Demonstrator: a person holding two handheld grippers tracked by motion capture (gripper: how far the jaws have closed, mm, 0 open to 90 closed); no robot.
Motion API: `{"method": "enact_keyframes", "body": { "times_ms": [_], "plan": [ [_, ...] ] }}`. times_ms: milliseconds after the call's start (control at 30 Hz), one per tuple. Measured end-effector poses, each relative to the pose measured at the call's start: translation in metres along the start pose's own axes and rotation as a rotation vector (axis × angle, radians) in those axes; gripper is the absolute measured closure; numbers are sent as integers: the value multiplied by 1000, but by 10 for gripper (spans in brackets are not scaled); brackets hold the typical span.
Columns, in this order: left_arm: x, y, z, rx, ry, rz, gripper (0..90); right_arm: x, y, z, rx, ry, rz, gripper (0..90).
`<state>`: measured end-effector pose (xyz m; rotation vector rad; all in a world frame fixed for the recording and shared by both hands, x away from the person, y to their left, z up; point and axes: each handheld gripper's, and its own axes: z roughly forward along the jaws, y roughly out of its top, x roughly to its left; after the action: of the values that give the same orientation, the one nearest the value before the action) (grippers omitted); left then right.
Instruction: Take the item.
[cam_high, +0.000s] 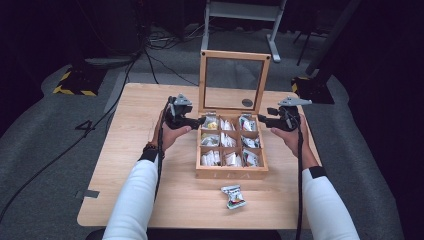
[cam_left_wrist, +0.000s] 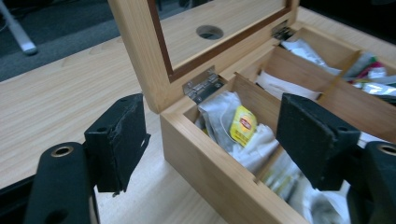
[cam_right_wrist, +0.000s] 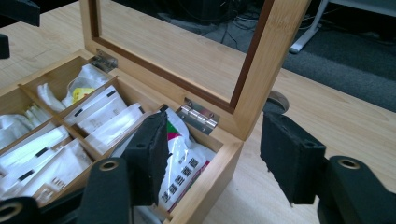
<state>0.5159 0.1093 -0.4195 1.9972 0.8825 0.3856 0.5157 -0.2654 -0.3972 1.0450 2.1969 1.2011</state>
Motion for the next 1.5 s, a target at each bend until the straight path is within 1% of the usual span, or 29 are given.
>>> {"method": "enact_keyframes", "body": {
  "times_ms": [67,100,133,167,200,233,300,333,400,433,467,500,533,567,600,633,667,700,733,833,867,933,1000,1100,1167,1300,1367,1400,1500],
  "plan": [
    [-1,2,3,7,2,-1,241,0,1,3,5,-8,0,415],
    [-1,4,6,7,3,-2,241,-2,2,6,8,-11,9,411],
    [-1,6,9,9,6,-5,244,-5,3,10,3,-9,36,406],
    [-2,8,11,9,9,-12,244,-5,3,10,3,-9,36,406],
    [-1,13,16,13,22,-5,243,-7,3,14,3,-2,63,385],
    [-1,13,16,13,22,-5,241,-7,3,14,3,-2,63,385],
    [1,18,19,12,28,-13,242,-7,4,18,14,-2,64,370],
    [1,20,20,12,32,-22,241,-8,4,22,11,-12,68,371],
    [3,23,23,10,43,-33,243,-8,4,24,14,-12,72,365],
    [4,24,24,16,49,-37,243,-10,4,26,18,-10,83,358],
    [5,26,27,21,52,-50,243,-11,4,30,24,-25,98,355],
    [5,26,27,21,52,-50,242,-11,4,30,24,-25,98,355],
    [5,27,29,29,60,-50,242,-13,5,34,30,-29,113,346],
    [6,27,31,34,62,-47,242,-13,5,34,30,-29,113,346],
    [6,28,33,46,62,-51,240,-14,5,35,33,-29,119,338],
    [6,28,35,52,67,-59,235,-14,6,37,32,-29,117,337],
    [7,28,38,55,71,-66,226,-17,4,41,32,-35,129,337],
    [7,28,39,60,72,-68,226,-17,4,41,32,-35,129,337],
    [7,28,41,64,70,-73,227,-19,3,44,37,-42,143,343],
    [7,30,44,74,77,-74,222,-21,3,46,37,-52,132,360],
    [6,31,45,77,80,-76,219,-22,4,49,43,-40,150,370],
    [6,33,46,87,87,-71,219,-23,5,50,42,-40,153,373],
    [6,36,47,93,89,-74,217,-22,8,52,39,-26,160,383],
    [7,37,46,88,90,-73,224,-19,10,54,42,-23,152,389],
    [7,38,45,81,85,-80,225,-18,10,55,45,-23,149,389],
    [7,40,43,89,87,-64,224,-15,11,58,54,-26,153,383],
    [8,41,43,87,82,-66,228,-14,11,59,58,-33,153,390],
    [9,41,42,79,79,-73,235,-14,11,59,59,-38,154,400],
    [10,41,42,67,78,-78,247,-14,12,58,61,-36,158,413]
  ]
}}
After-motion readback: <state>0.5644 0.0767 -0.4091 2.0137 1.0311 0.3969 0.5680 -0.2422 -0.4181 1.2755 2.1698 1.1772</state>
